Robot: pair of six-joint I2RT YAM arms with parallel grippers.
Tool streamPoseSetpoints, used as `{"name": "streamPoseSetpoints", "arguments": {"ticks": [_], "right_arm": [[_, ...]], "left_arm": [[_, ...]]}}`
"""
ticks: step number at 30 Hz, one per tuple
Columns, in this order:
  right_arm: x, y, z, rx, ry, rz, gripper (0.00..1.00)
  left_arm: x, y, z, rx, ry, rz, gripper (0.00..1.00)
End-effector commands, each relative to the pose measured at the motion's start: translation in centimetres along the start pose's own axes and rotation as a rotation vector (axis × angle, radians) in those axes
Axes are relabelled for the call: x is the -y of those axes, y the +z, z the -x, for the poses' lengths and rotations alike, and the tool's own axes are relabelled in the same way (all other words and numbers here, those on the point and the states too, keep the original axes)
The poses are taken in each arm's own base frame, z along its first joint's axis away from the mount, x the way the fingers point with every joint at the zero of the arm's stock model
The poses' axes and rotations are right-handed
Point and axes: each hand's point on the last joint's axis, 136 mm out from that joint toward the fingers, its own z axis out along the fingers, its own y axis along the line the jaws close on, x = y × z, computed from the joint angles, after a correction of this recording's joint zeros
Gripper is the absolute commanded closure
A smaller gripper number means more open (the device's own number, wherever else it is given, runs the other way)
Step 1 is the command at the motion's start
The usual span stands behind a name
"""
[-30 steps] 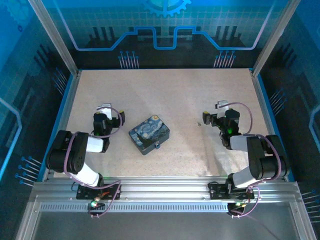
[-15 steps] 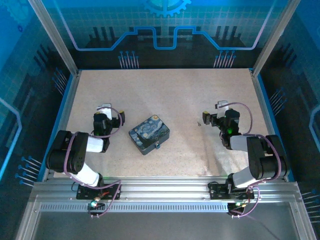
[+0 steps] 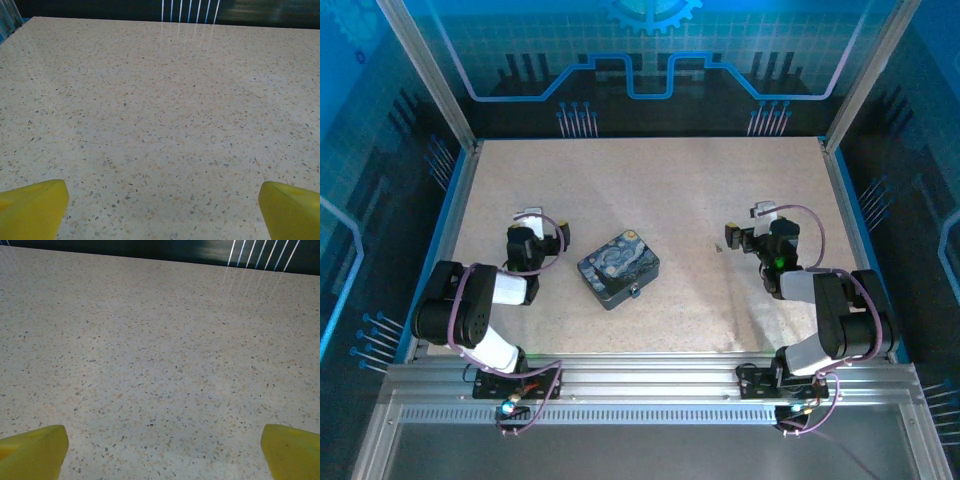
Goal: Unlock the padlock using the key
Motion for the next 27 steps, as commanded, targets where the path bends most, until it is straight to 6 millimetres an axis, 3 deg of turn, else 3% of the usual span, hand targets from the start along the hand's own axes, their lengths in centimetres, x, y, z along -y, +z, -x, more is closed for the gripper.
{"name": "streamPoseSetpoints", "arguments": {"ticks": [1,16,22,27], "right_arm": [[-0.3,0.3,0.3,0.004,-0.008,0.019,0.00],[0.2,-0.2,1.2,0.012,0.002,-0.002,0.00],[0.3,-1.5,2.7,0.010,0.001,-0.015,0.00],[-1.0,-3.2,4.6,-0.007,0.015,0.039,0.00]], "left_arm": [[0.3,0.0,1.3,0.031,-0.007,-0.019,0.01],[0.0,-1.2,2.1,0.088,-0.019,-0.010,0.01],[-0.4,-2.3,3.9,0.085,-0.024,0.023,0.01],[-0.7,-4.0,5.8,-0.008,-0.108,0.049,0.01]]}}
